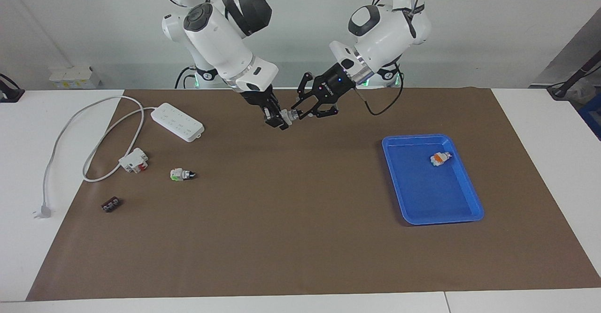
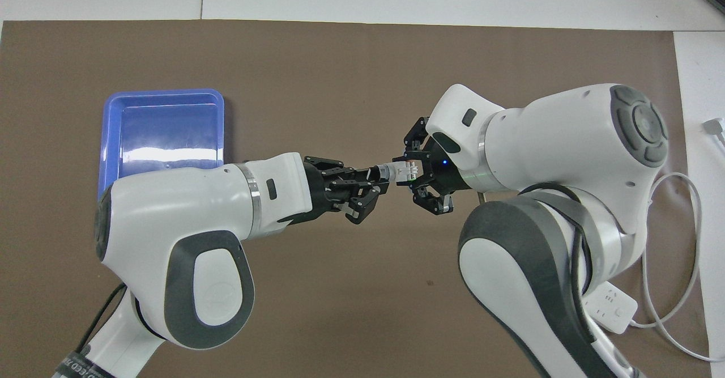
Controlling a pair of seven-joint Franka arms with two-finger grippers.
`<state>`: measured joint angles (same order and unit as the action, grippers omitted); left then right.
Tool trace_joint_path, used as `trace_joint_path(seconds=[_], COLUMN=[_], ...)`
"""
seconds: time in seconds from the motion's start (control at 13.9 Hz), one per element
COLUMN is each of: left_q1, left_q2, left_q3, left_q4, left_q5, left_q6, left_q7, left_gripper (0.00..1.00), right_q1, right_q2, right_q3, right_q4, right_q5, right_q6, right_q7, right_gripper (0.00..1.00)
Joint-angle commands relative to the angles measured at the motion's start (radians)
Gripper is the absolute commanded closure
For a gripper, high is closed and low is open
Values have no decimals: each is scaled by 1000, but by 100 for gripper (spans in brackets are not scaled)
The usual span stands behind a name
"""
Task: Turn and place switch with both arms
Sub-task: 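Close the left gripper on the switch held by the right gripper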
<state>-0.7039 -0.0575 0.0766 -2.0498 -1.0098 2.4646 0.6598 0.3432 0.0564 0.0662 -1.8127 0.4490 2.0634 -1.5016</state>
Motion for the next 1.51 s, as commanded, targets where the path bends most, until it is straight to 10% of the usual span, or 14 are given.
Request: trace_joint_path(seconds=[0.0, 1.44], left_q1=[-19, 32], left_q2=[-2, -44], left_q3=[12, 23], left_q4=[5, -26], left_q5=[-61, -102], left_q6=[16, -99], left_q7=[35, 123], left_gripper=[67, 56], right_q1=[3, 3], right_q2=[-29, -29], right_q3=[-2, -2], right_q4=[-36, -37], right_q5=[22, 22], right_q6=[23, 21], right_q7=[14, 9], right_gripper=[100, 100])
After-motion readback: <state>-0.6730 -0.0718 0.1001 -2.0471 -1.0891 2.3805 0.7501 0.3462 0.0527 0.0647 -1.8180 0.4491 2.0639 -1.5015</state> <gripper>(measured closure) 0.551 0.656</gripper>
